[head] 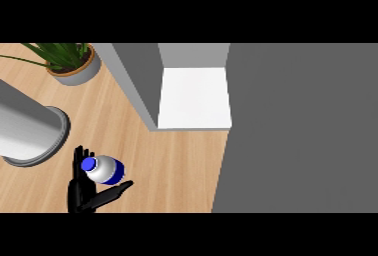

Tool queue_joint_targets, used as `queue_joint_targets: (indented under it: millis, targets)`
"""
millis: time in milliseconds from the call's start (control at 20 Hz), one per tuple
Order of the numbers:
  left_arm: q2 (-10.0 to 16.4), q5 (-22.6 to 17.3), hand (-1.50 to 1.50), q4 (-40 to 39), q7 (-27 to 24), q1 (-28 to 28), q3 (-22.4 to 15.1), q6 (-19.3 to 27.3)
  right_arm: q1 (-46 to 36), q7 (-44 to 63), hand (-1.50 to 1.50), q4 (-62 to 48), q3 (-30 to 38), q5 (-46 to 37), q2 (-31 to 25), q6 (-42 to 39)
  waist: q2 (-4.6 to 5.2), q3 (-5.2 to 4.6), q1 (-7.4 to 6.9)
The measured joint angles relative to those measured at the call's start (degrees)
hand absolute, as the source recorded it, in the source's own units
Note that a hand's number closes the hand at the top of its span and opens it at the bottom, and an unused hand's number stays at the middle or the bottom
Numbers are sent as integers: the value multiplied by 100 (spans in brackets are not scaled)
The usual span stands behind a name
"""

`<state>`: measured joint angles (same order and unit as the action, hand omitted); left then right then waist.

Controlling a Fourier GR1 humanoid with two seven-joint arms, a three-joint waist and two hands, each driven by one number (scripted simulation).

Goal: Pick up the bottled water, place it into the cabinet and close the cabinet

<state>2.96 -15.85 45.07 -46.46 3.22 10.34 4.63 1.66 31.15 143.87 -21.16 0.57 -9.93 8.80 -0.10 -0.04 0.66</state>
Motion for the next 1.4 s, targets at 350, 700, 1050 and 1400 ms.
queue_joint_targets:
  millis: [350, 700, 1050, 1400]
  targets:
    - [16, -160, 150, -663, -128, 615, 162, -298, 135, -143, -150, -18, 301, 30, -70, -130, 6, 1, 0]
    - [27, -139, 150, -870, -216, 935, 101, -550, 508, -508, -150, -27, 560, 98, -112, -335, -4, 19, 5]
    - [-78, 384, 150, -1020, -629, 1223, -228, -103, 751, -818, -150, -63, 885, 158, -131, -575, 6, 7, 22]
    - [-90, 553, 150, -1306, -356, 1776, -605, -989, 962, -1125, -150, -97, 1412, 244, -185, -812, 9, 6, 59]
